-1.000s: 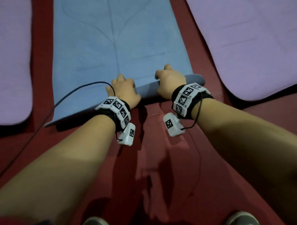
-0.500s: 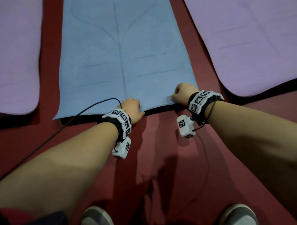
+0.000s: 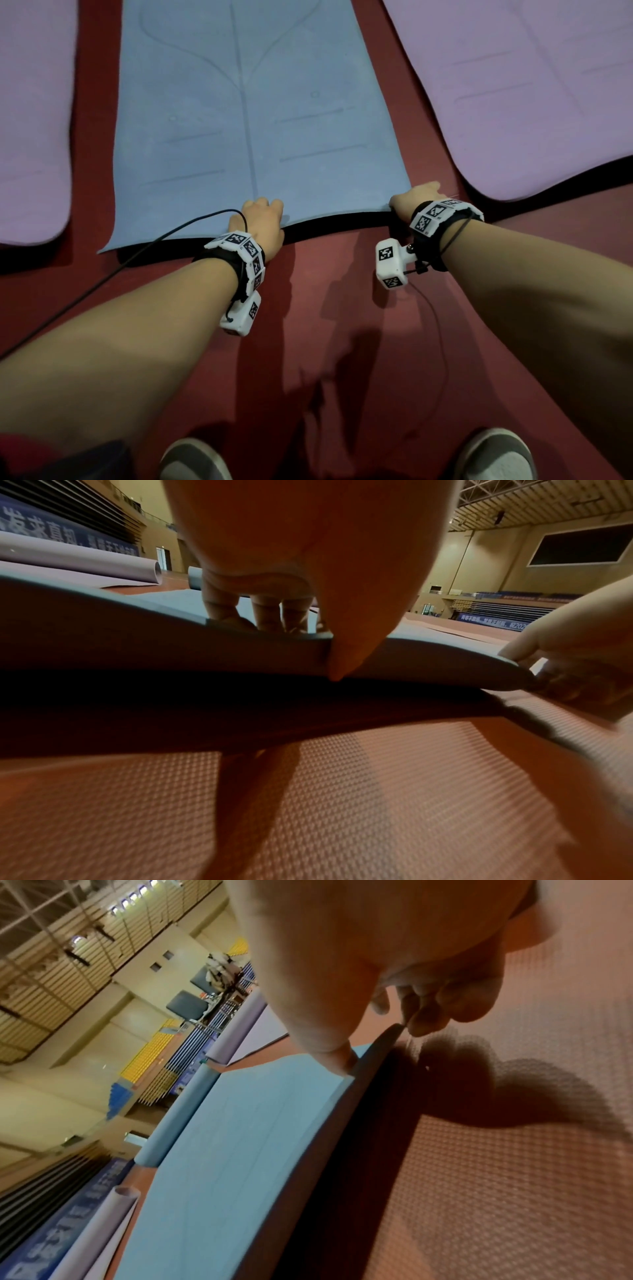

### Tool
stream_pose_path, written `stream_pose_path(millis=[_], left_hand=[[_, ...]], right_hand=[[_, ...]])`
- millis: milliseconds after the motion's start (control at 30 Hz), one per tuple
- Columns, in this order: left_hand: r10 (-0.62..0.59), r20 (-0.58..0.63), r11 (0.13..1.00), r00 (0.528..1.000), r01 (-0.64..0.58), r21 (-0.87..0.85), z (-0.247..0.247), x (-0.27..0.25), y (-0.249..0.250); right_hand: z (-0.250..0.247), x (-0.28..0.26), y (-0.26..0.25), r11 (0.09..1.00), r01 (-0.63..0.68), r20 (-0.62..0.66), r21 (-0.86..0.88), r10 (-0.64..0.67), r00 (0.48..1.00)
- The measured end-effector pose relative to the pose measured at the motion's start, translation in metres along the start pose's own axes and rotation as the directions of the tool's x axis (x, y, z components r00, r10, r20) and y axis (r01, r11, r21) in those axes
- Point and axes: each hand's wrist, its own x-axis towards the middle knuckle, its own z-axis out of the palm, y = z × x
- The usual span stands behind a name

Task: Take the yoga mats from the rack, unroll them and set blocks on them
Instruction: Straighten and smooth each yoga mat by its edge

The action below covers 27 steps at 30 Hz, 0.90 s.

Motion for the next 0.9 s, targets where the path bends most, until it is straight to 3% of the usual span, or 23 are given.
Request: stream_pose_path(millis=[100,167,200,300,400,533,633,767,900], left_hand=[[0.026,-0.005,1.000,1.000,-0.026,-0.005,-0.001,-0.001,0.001],[0.049,-0.022,0.998,0.999,-0.050,-0.028,-0.001,-0.001,0.001],[0.061,-0.029,0.998,0.998,-0.062,-0.034,-0.001,-0.001,0.003],[0.065,-0.041,0.997,0.997,-0.067,-0.029,-0.001,-0.003,0.008],[0.051,-0.054,0.998,0.997,-0.052,-0.023,-0.002,-0.003,0.009],[0.047,-0.073,0.998,0.996,-0.051,-0.048,-0.005,-0.001,0.009],[0.107,-0.119,0.982,0.987,-0.124,-0.140,-0.005,-0.003,0.014],[0.154,-0.156,0.937,0.976,-0.194,-0.289,-0.013,0.002,0.024],[0.133,-0.136,0.874,0.982,-0.181,-0.452,-0.020,0.015,0.027]], right_hand=[[-0.004,0.007,0.007,0.954,0.048,0.246,0.295,-0.124,0.961],[-0.008,0.004,0.009,0.897,-0.021,0.241,0.441,-0.096,0.966],[-0.009,0.003,0.009,0.843,-0.071,0.234,0.533,-0.067,0.970],[-0.009,-0.002,0.005,0.569,-0.225,0.301,0.791,-0.042,0.953],[-0.009,-0.011,0.002,0.358,-0.296,0.353,0.886,-0.105,0.930],[-0.013,-0.020,-0.007,0.362,-0.342,0.448,0.867,-0.268,0.853],[-0.019,-0.022,-0.012,0.324,-0.399,0.501,0.858,-0.350,0.792],[-0.024,-0.023,-0.021,0.222,-0.416,0.471,0.882,-0.421,0.775],[-0.027,-0.020,-0.030,0.246,-0.456,0.517,0.855,-0.472,0.714]])
